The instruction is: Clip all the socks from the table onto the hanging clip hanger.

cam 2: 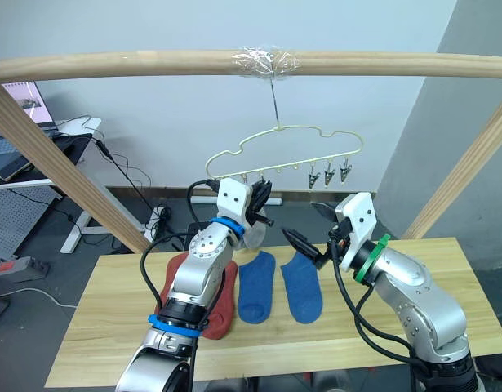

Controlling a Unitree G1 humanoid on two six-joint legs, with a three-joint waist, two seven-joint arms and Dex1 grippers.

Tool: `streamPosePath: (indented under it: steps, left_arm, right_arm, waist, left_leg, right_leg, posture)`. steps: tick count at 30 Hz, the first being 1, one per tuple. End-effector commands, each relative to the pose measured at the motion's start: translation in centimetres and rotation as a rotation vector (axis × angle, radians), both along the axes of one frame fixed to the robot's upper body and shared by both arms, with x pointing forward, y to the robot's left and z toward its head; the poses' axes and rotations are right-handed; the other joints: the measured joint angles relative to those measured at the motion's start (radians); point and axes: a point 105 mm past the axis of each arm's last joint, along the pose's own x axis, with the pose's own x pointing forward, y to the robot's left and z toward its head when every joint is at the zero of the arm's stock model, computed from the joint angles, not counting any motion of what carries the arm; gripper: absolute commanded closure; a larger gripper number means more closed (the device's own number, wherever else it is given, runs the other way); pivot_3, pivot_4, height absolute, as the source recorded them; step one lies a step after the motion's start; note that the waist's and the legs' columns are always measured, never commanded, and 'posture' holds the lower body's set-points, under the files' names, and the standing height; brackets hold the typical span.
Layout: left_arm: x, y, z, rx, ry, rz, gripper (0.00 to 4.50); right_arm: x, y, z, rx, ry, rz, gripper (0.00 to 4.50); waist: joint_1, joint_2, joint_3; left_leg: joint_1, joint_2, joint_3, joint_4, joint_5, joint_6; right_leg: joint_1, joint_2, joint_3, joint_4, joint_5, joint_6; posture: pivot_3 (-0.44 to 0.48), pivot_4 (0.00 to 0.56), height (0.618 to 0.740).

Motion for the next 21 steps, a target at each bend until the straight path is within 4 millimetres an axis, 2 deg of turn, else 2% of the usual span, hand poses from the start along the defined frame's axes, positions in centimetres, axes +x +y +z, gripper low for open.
streamPosePath:
  steps: [1,11,13,19,21]
  left_arm:
    - [0.18,-0.06,1.52,-0.011,-0.045,0.003,4.22]
    - [0.05,-0.46,1.76,0.004,-0.064,-0.013,4.22]
    - [-0.16,-0.71,1.99,-0.008,-0.075,-0.031,3.48]
    - [0.04,-0.4,1.93,-0.011,-0.071,-0.001,1.69]
    - [0.05,-0.45,1.92,-0.01,-0.07,-0.004,1.69]
  right_arm:
    - [-0.53,0.29,0.98,0.008,-0.053,0.012,0.0]
    - [-0.44,0.24,0.94,0.013,-0.052,0.006,0.0]
    - [-0.4,0.23,0.96,0.013,-0.053,0.006,0.0]
    - [-0.39,0.22,0.96,0.013,-0.053,0.004,0.0]
    - [-0.4,0.22,0.95,0.013,-0.053,0.003,0.0]
  waist:
    - [0.0,0.0,0.0]
    - [0.0,0.0,0.0]
    - [-0.001,0.0,0.0]
    - [-0.001,0.0,0.0]
    - [-0.001,0.0,0.0]
  left_leg:
    - [0.0,0.0,0.0,0.0,0.0,0.0]
    - [0.0,0.0,0.0,0.0,0.0,0.0]
    - [0.0,0.0,0.0,0.0,0.0,0.0]
    - [0.0,0.0,0.0,0.0,0.0,0.0]
    - [0.0,0.0,0.0,0.0,0.0,0.0]
  right_leg:
    - [0.0,0.0,0.0,0.0,0.0,0.0]
    - [0.0,0.0,0.0,0.0,0.0,0.0]
    - [0.0,0.0,0.0,0.0,0.0,0.0]
    - [0.0,0.0,0.0,0.0,0.0,0.0]
    - [0.0,0.0,0.0,0.0,0.0,0.0]
  posture:
    - [-0.135,0.126,0.74]
    - [-0.133,0.125,0.74]
    - [-0.133,0.125,0.74]
    - [-0.138,0.123,0.74]
    - [-0.138,0.123,0.74]
